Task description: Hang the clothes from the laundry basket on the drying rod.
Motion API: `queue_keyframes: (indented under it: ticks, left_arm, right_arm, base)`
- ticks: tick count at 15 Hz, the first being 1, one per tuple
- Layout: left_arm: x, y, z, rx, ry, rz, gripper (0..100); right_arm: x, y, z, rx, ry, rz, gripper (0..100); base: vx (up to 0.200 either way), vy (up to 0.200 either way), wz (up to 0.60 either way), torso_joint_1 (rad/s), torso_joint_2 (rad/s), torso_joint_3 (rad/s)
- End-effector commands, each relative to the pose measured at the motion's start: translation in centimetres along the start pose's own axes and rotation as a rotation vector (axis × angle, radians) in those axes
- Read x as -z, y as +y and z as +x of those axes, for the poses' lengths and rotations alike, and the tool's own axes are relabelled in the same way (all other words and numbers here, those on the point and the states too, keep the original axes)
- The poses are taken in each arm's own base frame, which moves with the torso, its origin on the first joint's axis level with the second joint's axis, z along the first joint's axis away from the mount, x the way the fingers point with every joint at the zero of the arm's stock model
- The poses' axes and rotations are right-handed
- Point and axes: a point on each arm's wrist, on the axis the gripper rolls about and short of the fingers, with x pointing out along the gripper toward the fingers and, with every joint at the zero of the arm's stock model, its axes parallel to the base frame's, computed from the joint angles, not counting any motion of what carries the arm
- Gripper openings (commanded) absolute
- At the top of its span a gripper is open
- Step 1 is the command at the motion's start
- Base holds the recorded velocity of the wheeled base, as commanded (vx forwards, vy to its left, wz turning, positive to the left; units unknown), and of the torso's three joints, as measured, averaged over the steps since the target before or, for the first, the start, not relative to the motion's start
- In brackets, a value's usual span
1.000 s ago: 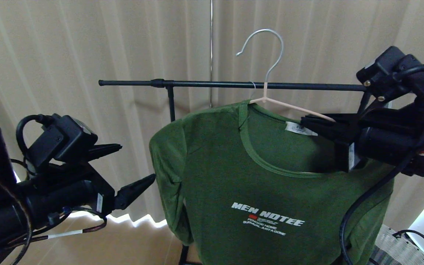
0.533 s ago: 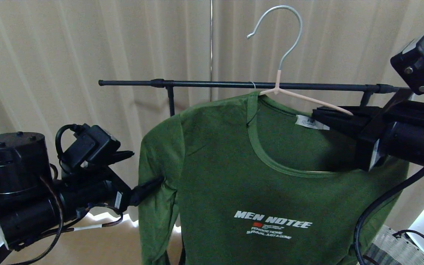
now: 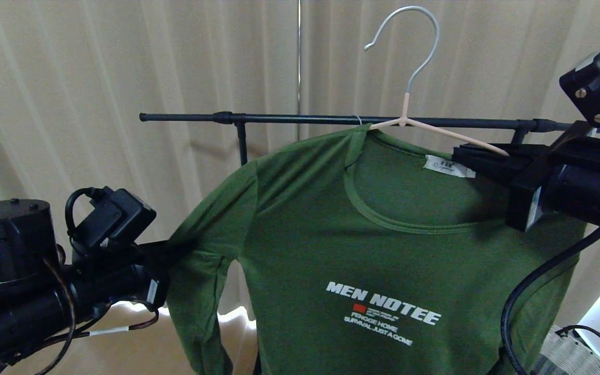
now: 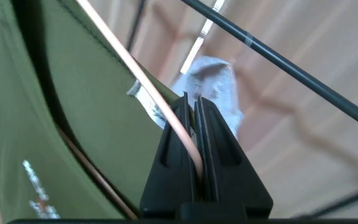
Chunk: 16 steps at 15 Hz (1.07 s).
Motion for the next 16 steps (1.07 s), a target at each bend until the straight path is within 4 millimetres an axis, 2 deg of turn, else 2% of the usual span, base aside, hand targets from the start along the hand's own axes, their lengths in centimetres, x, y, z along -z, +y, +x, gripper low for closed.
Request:
queue_keyframes:
  ticks: [1, 6, 7, 10, 12, 16]
  left_arm:
    - [0.8, 1.0, -0.9, -0.061, 0.023, 0.008, 0]
    - [0.8, 1.0, -1.3, -0.069, 0.017, 0.03, 0]
    - [0.6, 1.0, -1.4, -0.069, 0.009, 0.031, 100]
    - [0.4, 1.1, -1.9, -0.08, -0.006, 0.031, 100]
    - [0.3, 1.2, -3.0, -0.108, -0.026, 0.017, 100]
    - [0.1, 0.8, -6.7, -0.17, -0.109, -0.009, 100]
  right_arm:
    - [0.3, -1.0, 0.1, 0.047, 0.016, 0.005, 0]
    - [0.3, -1.0, 0.1, 0.048, 0.018, 0.005, 0]
    - [0.3, -1.0, 0.1, 0.048, 0.016, 0.005, 0]
    - [0.6, -1.0, 0.0, 0.049, 0.031, 0.002, 0]
    - [1.1, -1.4, -0.3, 0.071, 0.047, 0.005, 0]
    - [3.1, -3.9, -0.9, 0.202, 0.122, 0.022, 0]
  base:
    - [0.0, 0.0, 0.0, 0.0, 0.0, 0.0]
    - [0.0, 0.0, 0.0, 0.0, 0.0, 0.0]
    - [0.0, 0.0, 0.0, 0.0, 0.0, 0.0]
    - [0.0, 0.0, 0.0, 0.0, 0.0, 0.0]
    - [0.0, 0.0, 0.0, 0.0, 0.0, 0.0]
    - [0.0, 0.0, 0.0, 0.0, 0.0, 0.0]
